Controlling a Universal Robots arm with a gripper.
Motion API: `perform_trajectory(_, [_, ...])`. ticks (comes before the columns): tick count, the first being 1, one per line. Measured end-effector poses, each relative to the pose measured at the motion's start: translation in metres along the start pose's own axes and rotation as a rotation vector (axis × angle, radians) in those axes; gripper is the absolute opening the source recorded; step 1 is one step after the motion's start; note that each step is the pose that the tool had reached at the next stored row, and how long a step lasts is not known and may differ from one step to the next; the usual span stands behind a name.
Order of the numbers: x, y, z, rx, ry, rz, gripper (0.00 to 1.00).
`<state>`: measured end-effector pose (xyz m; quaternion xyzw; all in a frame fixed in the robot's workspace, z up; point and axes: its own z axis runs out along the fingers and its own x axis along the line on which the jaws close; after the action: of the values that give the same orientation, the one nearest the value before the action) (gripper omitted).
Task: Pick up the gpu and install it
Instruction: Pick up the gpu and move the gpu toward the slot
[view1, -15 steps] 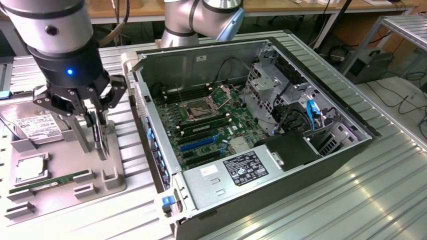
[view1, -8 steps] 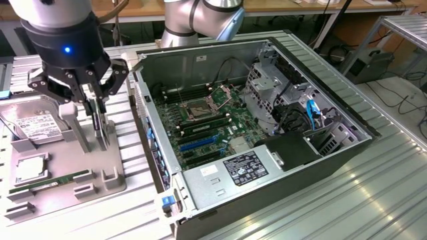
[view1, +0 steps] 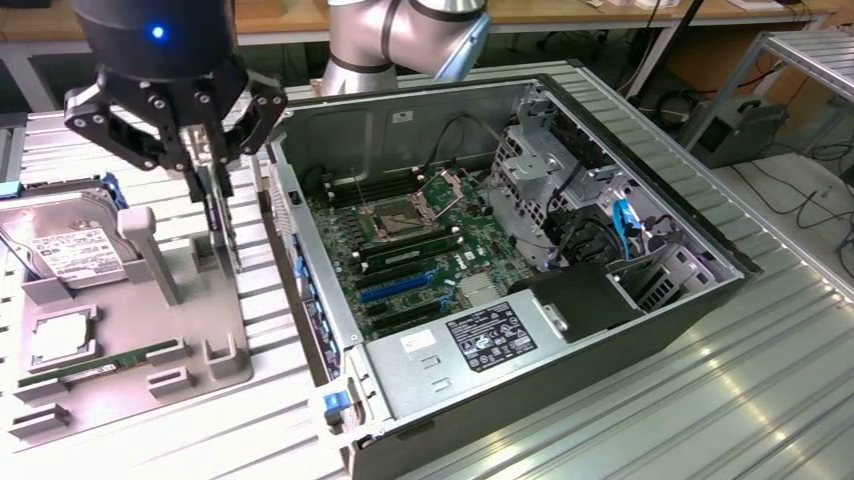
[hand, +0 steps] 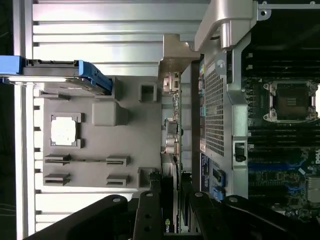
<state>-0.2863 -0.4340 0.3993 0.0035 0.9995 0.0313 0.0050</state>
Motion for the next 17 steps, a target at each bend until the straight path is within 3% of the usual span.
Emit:
perform_trajectory(2, [-0.007,-0.0042,-0.0105,-0.0002,0.0004,0.000,0.26])
perform_trajectory(6, [-0.035,-0.0136,-0.0410,-0.0026,0.0030,0.000,0.26])
perform_trajectory(9, [-0.054,-0.0149,-0.0454,-0.0038,0.0052,0.000,0.26])
perform_trajectory(17, [-0.098,-0.0149,-0.0438,-0.0040,0.0102,0.001,0.26])
